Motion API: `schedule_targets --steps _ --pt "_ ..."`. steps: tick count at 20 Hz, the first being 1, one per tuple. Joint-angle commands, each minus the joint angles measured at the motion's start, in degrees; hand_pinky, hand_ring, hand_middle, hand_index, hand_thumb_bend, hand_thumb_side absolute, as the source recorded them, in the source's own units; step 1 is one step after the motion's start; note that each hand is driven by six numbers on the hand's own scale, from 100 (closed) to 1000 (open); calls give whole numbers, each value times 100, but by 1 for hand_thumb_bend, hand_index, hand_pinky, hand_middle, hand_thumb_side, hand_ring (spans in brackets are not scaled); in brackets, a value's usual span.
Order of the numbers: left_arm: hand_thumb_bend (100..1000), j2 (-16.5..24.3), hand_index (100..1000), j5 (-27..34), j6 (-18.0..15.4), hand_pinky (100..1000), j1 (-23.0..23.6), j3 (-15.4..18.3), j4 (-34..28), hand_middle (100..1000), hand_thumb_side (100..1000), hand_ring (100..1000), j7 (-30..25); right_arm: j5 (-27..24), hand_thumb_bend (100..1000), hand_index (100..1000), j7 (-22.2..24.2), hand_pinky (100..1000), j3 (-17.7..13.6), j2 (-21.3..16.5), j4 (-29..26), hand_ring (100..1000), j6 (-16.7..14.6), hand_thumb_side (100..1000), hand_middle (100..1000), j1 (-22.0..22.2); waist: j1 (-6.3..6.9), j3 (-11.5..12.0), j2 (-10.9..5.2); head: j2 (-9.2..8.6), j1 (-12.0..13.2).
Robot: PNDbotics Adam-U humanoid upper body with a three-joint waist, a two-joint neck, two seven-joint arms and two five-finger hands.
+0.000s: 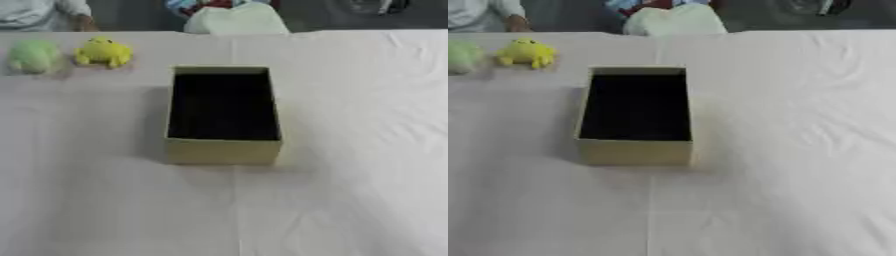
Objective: Pick up objects on the table and place them in the box.
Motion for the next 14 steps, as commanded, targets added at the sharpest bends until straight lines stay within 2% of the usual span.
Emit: schedule_targets --steps 1,3,4,7,14 --pt "528 142 957 -261 -98 876 -136 12 -29 897 324 889 -267 -23 100 784 20 772 -36 -210 -91 739 1 1000 715 -76 13 1 -70 -95 20" --pt "527 126 955 -398 -115 875 -147 27 -26 893 295 888 -361 -23 100 784 22 772 -34 -218 -91 739 -1 1000 715 -87 12 1 -51 -105 18" --pt "515 116 953 -463 -125 874 -154 32 -26 892 231 888 -396 -24 100 784 24 772 -31 -222 -91 738 -2 1000 715 -94 10 3 -40 -109 17" --pt "495 90 959 -631 -155 874 -173 43 -30 901 135 891 -477 -31 100 784 33 772 -23 -229 -91 738 -11 1000 715 -114 8 13 -14 -129 12" --pt "545 46 981 -783 -82 878 -222 121 -15 926 135 892 -483 -28 100 784 43 772 -12 -259 -91 736 -18 1000 712 -163 10 32 49 -168 4"
